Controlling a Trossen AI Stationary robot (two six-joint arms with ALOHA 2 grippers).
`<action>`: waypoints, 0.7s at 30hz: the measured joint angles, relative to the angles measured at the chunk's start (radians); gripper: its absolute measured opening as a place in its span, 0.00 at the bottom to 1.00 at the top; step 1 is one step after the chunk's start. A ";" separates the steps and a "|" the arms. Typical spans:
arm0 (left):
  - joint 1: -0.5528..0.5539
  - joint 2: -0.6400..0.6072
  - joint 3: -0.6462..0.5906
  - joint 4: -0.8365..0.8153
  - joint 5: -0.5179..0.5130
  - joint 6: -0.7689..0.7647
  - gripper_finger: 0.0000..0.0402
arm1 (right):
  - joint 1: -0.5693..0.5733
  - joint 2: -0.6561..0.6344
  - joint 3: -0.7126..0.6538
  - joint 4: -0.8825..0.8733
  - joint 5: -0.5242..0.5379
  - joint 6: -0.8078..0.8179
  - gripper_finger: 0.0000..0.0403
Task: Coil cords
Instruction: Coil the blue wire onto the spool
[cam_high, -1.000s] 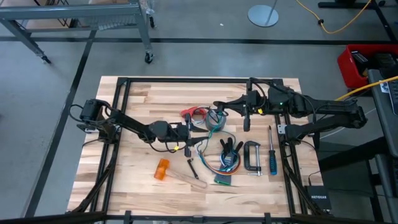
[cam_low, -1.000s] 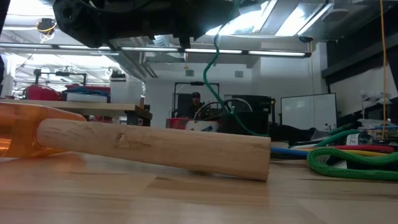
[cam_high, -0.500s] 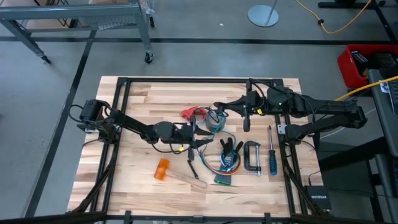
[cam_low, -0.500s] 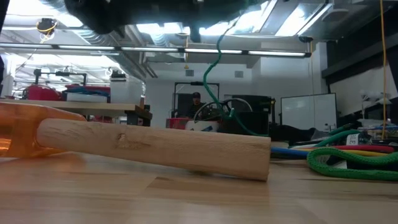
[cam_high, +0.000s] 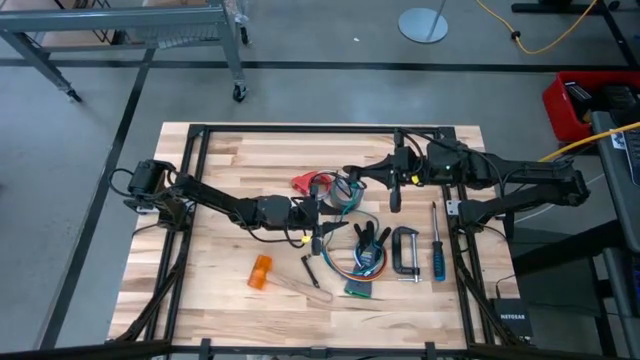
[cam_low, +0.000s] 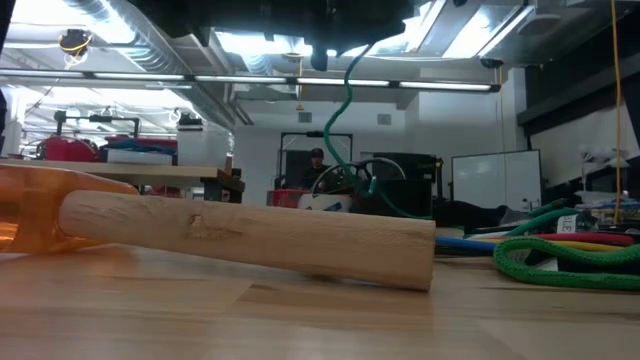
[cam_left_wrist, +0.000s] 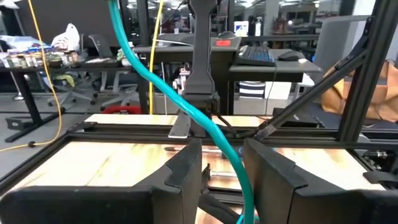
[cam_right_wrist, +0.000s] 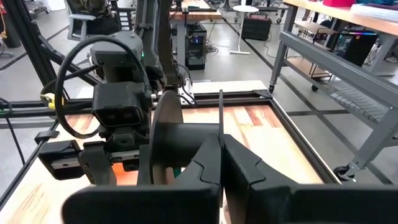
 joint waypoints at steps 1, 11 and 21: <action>0.000 0.000 0.000 -0.001 0.000 0.003 0.28 | 0.000 0.000 0.000 -0.004 0.000 0.000 0.01; 0.000 0.000 0.000 -0.051 -0.001 0.018 0.11 | 0.000 0.000 0.000 -0.012 0.000 0.002 0.01; 0.008 -0.002 0.000 -0.212 -0.103 -0.018 0.01 | 0.000 0.000 0.000 -0.145 -0.057 0.059 0.01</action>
